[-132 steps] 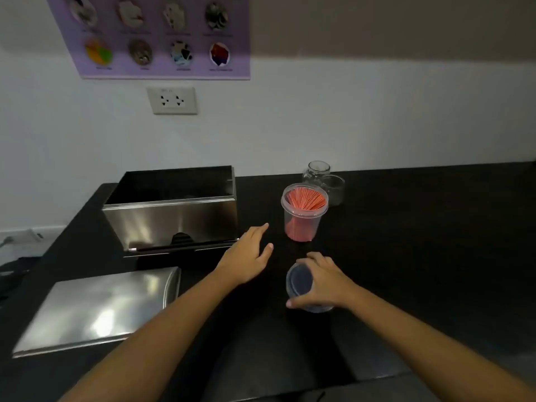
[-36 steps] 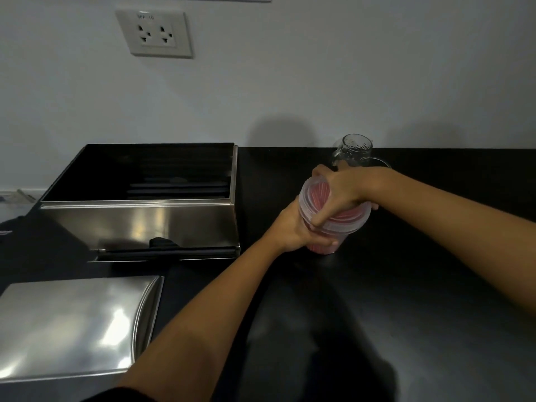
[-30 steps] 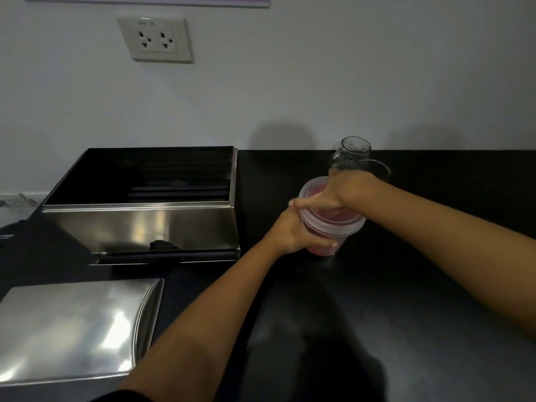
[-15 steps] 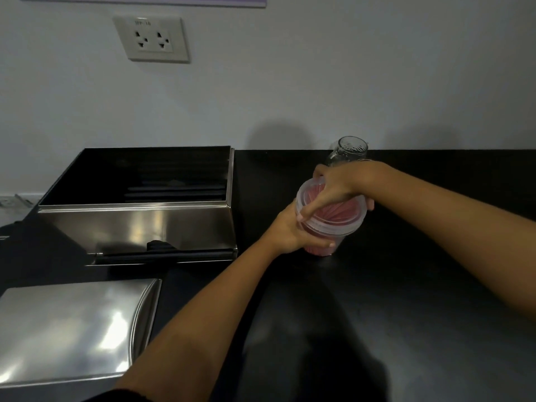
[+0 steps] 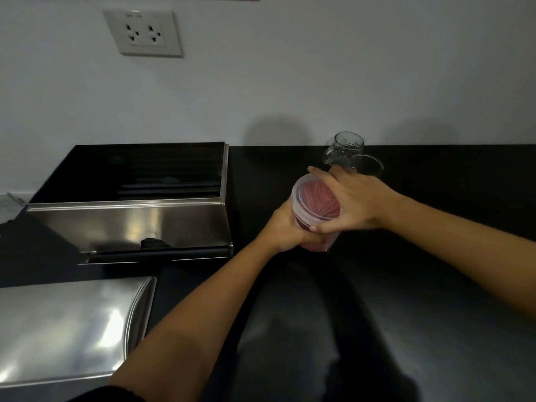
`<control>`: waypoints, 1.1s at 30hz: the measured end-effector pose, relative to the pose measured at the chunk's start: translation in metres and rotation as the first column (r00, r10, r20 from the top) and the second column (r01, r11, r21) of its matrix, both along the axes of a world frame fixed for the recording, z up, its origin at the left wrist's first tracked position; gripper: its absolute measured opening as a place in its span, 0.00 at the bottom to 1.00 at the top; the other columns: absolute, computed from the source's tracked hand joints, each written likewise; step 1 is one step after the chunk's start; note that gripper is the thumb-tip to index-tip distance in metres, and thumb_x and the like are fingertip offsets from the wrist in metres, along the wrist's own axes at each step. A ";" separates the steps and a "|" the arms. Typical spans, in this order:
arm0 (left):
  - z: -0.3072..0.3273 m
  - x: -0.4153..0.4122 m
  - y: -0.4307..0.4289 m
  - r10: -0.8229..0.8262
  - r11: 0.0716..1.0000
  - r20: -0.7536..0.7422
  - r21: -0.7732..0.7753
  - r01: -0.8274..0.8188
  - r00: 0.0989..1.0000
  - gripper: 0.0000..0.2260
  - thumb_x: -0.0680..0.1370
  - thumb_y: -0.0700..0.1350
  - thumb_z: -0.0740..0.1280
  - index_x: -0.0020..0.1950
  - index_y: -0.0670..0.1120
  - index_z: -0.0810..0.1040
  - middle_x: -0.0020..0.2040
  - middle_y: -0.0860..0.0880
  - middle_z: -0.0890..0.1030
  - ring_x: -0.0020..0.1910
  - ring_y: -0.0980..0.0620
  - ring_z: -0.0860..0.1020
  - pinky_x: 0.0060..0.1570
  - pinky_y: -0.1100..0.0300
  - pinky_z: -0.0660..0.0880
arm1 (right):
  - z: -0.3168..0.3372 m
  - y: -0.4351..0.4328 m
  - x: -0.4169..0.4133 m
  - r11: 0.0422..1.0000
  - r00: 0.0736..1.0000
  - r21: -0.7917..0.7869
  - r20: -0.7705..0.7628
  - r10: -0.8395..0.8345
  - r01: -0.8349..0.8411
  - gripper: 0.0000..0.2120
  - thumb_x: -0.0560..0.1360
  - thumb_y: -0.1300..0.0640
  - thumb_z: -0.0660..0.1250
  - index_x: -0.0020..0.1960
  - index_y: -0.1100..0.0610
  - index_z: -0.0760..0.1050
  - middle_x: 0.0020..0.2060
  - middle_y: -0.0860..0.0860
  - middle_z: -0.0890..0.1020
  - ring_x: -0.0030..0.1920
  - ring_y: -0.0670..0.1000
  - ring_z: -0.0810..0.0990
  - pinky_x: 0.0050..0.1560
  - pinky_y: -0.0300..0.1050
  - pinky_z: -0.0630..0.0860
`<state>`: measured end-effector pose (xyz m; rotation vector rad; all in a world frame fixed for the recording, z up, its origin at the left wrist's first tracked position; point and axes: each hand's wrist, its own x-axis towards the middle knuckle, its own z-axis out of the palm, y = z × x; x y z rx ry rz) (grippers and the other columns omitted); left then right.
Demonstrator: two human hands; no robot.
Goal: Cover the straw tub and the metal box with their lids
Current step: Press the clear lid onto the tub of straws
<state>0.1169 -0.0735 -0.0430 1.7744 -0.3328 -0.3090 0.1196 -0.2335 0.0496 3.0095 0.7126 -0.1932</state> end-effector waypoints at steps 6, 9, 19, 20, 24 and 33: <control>-0.007 -0.006 -0.004 0.105 0.994 0.027 -0.024 -0.104 0.994 0.40 0.54 0.43 0.78 0.65 0.50 0.69 0.57 0.51 0.79 0.55 0.57 0.78 0.54 0.63 0.76 | -0.011 0.006 -0.006 0.996 0.988 0.071 0.140 -0.068 0.059 0.52 0.57 0.22 0.51 0.72 0.50 0.46 0.61 0.60 0.71 0.59 0.61 0.72 0.54 0.55 0.73; -0.005 -0.007 -0.003 0.116 0.993 0.062 0.011 -0.117 0.991 0.40 0.55 0.43 0.78 0.65 0.50 0.69 0.58 0.51 0.79 0.55 0.57 0.78 0.54 0.63 0.76 | -0.016 0.010 -0.009 0.992 0.981 0.074 0.158 -0.116 0.106 0.51 0.57 0.22 0.52 0.72 0.50 0.48 0.62 0.61 0.70 0.60 0.62 0.71 0.55 0.56 0.72; 0.007 -0.015 0.002 0.024 0.998 0.096 0.062 -0.030 0.995 0.36 0.60 0.45 0.79 0.65 0.54 0.68 0.57 0.57 0.77 0.57 0.64 0.75 0.54 0.69 0.73 | -0.017 0.006 -0.014 0.966 0.986 0.208 0.040 -0.163 0.152 0.51 0.56 0.21 0.55 0.71 0.44 0.45 0.67 0.58 0.65 0.66 0.60 0.66 0.61 0.58 0.66; 0.006 -0.016 0.004 0.034 0.997 0.095 0.063 -0.040 0.995 0.36 0.60 0.44 0.79 0.64 0.53 0.68 0.57 0.57 0.77 0.56 0.65 0.75 0.55 0.68 0.73 | -0.016 0.006 -0.015 0.964 0.985 0.213 0.034 -0.167 0.157 0.51 0.56 0.21 0.54 0.71 0.44 0.45 0.68 0.59 0.65 0.66 0.60 0.65 0.62 0.58 0.66; 0.008 -0.028 0.014 0.046 0.988 0.074 0.147 -0.057 0.996 0.37 0.60 0.48 0.79 0.66 0.53 0.66 0.62 0.55 0.73 0.62 0.61 0.72 0.62 0.60 0.71 | -0.004 0.005 -0.022 0.929 0.975 0.308 0.009 -0.220 0.207 0.51 0.57 0.21 0.50 0.72 0.46 0.45 0.71 0.59 0.60 0.70 0.60 0.62 0.65 0.60 0.62; 0.014 -0.094 0.058 0.111 0.890 0.200 0.416 -0.187 0.973 0.23 0.70 0.50 0.71 0.63 0.48 0.71 0.64 0.49 0.71 0.64 0.53 0.71 0.62 0.59 0.69 | 0.019 0.024 -0.053 0.815 0.960 0.579 0.236 -0.149 -0.015 0.27 0.75 0.40 0.54 0.70 0.52 0.58 0.64 0.56 0.68 0.63 0.53 0.69 0.55 0.46 0.63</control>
